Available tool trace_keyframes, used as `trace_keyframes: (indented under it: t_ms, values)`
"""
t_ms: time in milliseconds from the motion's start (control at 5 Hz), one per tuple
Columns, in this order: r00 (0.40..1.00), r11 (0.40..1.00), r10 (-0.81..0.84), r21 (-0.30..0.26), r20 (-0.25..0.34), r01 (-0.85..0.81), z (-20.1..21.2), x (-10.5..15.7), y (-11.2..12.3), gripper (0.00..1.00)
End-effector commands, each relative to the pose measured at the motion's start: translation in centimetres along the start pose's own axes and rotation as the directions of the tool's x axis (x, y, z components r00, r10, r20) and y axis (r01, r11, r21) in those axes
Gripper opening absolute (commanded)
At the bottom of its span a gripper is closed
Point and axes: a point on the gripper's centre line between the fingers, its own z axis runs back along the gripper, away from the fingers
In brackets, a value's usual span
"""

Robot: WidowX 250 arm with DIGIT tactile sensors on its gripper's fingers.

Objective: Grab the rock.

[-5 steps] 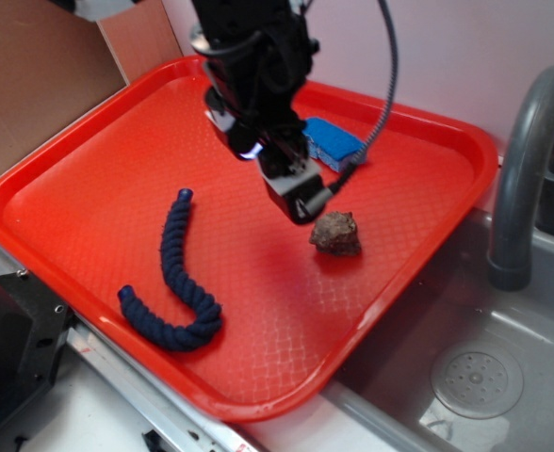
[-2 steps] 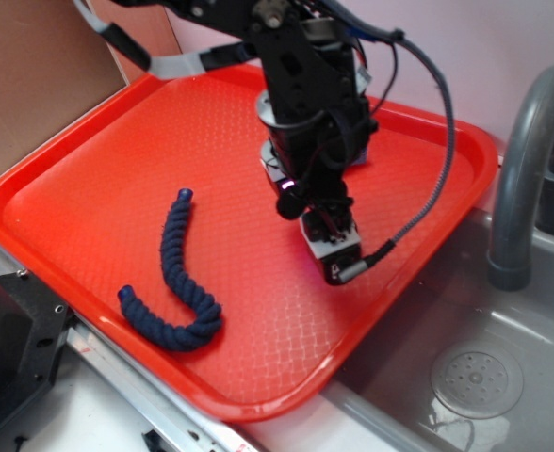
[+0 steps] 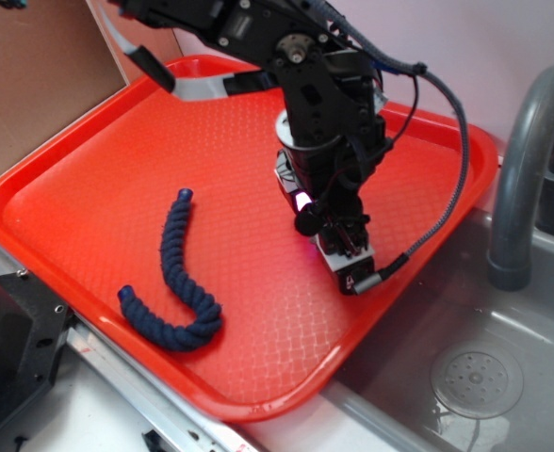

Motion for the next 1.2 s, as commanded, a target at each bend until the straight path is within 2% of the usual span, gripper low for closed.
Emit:
trace_keyframes:
  t_ms: [0, 200, 400, 600, 800, 1000]
  values:
    - [0.997, 0.997, 0.050, -0.055, 0.058, -0.047, 1.4, 0.7, 0.9, 0.00]
    - [0.995, 0.996, 0.085, -0.046, 0.055, -0.083, 2.0, 0.5, 1.7, 0.00]
    - [0.980, 0.982, 0.188, -0.015, 0.060, -0.188, 5.3, -0.2, 3.4, 0.00]
    - [0.921, 0.923, 0.383, 0.024, 0.067, -0.385, 10.0, -2.7, 6.6, 0.00]
    - [0.895, 0.895, 0.444, 0.031, 0.046, -0.445, 13.6, -4.2, 8.0, 0.00]
    - [0.867, 0.870, 0.488, 0.027, 0.101, -0.493, 16.5, -5.5, 9.7, 0.00]
